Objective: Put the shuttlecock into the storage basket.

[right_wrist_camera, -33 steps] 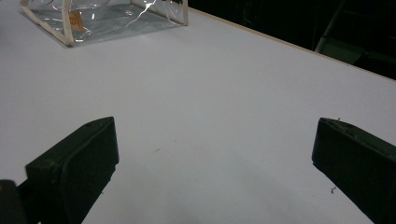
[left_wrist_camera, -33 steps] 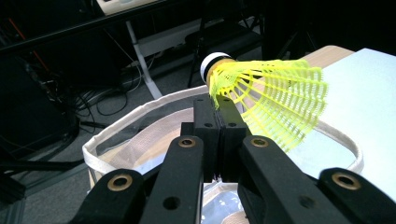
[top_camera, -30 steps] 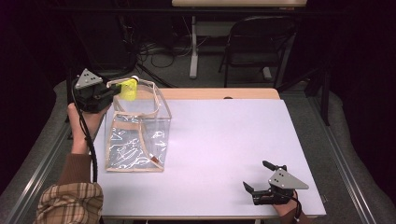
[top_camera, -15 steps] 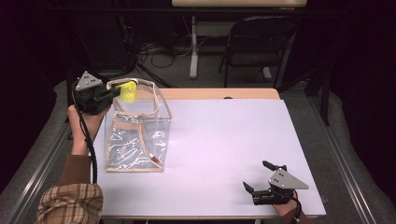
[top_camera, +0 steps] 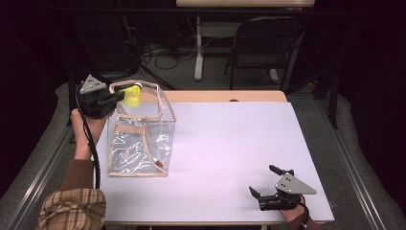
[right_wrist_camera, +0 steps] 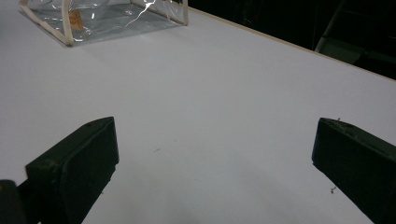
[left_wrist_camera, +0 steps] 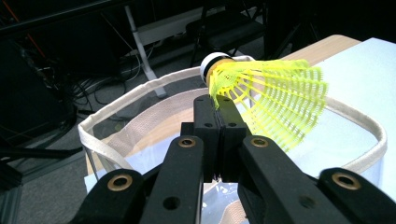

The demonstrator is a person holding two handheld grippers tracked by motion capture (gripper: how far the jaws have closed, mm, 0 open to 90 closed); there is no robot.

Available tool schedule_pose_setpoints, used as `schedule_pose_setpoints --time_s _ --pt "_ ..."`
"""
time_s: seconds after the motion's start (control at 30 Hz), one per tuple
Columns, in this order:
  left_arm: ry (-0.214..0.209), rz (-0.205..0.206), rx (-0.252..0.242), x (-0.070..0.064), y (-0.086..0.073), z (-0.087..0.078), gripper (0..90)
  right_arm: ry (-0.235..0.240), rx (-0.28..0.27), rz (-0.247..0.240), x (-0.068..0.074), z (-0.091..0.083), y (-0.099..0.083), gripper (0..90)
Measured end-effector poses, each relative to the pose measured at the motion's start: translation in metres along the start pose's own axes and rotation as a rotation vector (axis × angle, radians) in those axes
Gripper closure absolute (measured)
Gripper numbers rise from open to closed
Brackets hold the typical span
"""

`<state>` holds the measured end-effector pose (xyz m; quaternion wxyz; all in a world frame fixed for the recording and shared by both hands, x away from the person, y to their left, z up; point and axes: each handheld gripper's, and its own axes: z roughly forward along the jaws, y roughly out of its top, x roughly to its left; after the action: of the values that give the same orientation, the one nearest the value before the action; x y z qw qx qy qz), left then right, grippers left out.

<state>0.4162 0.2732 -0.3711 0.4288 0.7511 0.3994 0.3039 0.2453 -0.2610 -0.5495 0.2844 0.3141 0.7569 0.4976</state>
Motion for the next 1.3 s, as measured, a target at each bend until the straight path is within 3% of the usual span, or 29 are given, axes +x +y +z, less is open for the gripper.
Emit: schedule_pose_setpoints --time_s 1.3 --pt "-0.005 0.006 0.062 0.001 -0.004 0.020 89.4 0.001 0.001 0.003 0.000 0.001 0.000 0.0"
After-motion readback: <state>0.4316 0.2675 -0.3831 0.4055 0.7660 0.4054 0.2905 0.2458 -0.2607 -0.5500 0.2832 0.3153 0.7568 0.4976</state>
